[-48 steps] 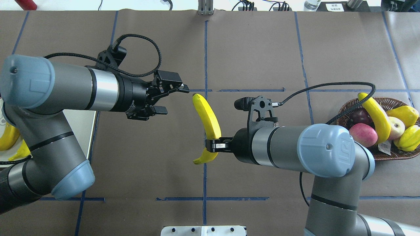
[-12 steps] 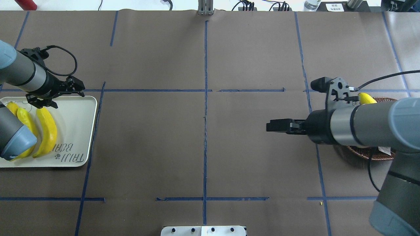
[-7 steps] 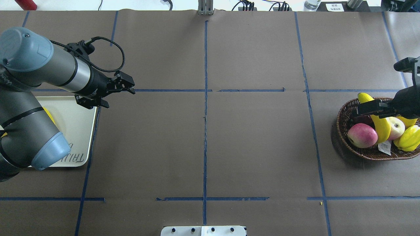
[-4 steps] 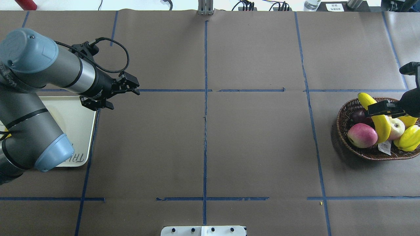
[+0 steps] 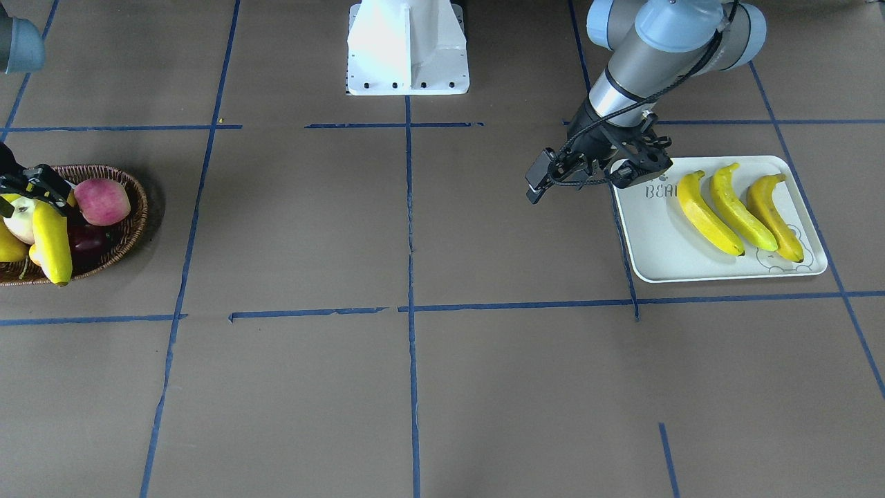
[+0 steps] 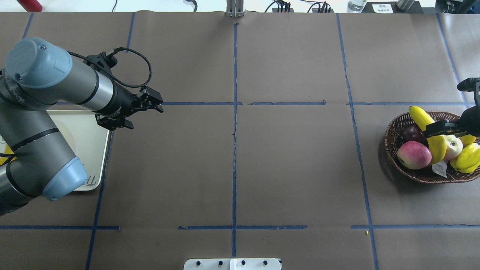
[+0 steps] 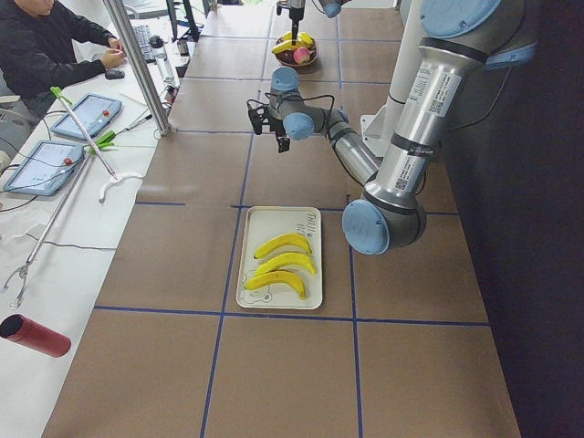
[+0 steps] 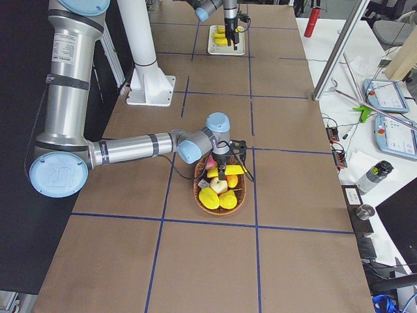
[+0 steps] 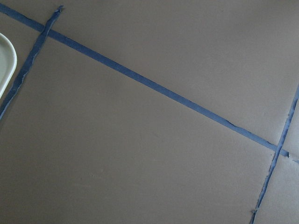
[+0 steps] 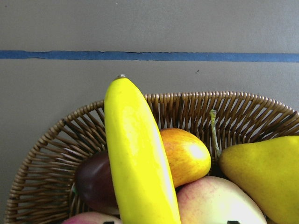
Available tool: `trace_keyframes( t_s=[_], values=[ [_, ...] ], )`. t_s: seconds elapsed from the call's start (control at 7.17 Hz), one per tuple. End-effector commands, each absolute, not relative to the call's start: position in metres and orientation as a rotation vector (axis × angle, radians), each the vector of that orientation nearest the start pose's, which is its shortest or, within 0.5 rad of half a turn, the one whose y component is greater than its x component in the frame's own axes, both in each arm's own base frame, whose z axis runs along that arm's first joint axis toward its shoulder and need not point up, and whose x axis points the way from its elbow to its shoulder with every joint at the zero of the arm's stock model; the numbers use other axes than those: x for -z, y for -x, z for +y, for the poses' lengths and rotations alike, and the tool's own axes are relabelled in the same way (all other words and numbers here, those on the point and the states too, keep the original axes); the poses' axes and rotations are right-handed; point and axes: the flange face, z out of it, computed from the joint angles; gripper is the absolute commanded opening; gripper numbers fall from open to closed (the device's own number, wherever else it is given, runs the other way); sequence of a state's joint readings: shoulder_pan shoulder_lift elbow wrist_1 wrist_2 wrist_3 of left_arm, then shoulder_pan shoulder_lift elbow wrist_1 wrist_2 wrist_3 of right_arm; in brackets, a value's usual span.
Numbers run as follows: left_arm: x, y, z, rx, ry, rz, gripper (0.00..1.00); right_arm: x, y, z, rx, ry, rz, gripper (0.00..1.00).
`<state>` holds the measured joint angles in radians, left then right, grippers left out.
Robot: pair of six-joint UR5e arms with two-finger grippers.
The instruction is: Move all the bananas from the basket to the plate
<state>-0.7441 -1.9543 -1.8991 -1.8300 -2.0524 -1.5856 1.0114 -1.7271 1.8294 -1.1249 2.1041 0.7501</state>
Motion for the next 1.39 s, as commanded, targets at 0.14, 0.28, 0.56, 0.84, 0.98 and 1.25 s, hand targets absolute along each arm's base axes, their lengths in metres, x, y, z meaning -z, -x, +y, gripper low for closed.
trace_keyframes(
  t_s=[0.14,0.28,0.56,0.84,0.98,1.25],
  values=[
    [-0.269,-0.371,-0.46,0.455,0.076,1.053,0.99,-0.559,0.178,-0.429,-0.017,-0.108,-0.749,0.09],
    [-0.269,-0.371,-0.46,0.455,0.076,1.053,0.99,-0.553,0.176,-0.429,-0.016,-0.121,-0.759,0.03],
    [-0.26,-0.373,-0.453,0.47,0.092,1.07,0.99,-0.526,0.146,-0.4,0.007,-0.177,-0.773,0.01],
    [-0.261,-0.378,-0.451,0.473,0.08,1.063,0.99,-0.513,0.076,-0.395,0.139,-0.332,-0.736,0.0],
    [-0.263,-0.378,-0.45,0.474,0.08,1.06,0.99,-0.495,0.058,-0.403,0.124,-0.356,-0.819,0.0],
    [-0.256,-0.382,-0.448,0.464,0.08,1.072,0.99,-0.42,0.086,-0.442,0.023,-0.291,-1.056,0.01]
  ],
)
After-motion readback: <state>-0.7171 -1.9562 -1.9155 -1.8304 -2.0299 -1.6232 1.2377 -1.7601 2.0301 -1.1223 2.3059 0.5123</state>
